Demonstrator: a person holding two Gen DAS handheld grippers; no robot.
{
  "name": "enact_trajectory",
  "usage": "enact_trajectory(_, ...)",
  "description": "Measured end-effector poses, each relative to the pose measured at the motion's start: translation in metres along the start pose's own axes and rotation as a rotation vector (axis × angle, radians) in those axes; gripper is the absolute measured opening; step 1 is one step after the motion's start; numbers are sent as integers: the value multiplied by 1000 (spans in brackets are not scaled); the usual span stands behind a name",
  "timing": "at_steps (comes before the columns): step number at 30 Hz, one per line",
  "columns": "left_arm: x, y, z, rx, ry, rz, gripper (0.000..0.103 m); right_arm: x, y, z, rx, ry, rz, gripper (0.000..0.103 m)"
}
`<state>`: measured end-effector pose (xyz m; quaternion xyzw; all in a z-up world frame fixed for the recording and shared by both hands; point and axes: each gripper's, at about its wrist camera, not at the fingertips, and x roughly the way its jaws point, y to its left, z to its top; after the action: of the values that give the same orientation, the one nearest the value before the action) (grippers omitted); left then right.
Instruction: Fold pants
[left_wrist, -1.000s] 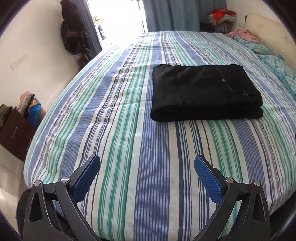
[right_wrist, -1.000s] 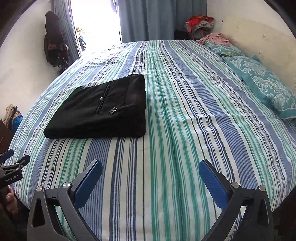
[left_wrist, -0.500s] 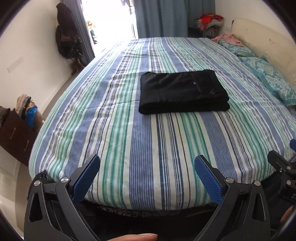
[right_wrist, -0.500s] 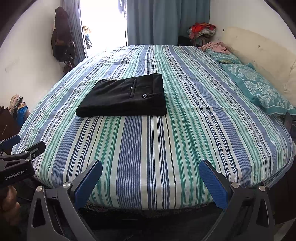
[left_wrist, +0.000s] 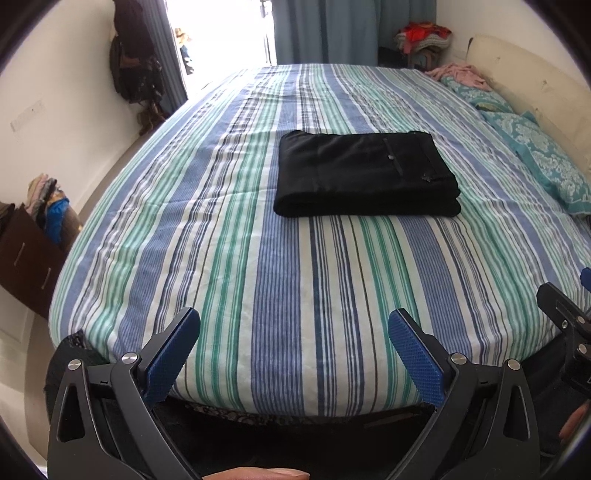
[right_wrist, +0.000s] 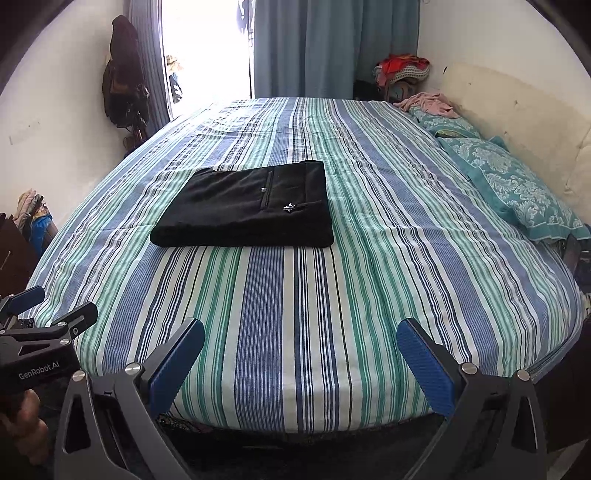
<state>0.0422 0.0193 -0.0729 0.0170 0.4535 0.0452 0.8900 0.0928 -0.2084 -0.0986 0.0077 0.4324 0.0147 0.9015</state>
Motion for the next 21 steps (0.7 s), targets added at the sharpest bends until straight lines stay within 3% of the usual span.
enact_trajectory(21, 5, 4, 0, -16, 6, 6, 102, -2, 5, 1, -30, -28, -28, 103)
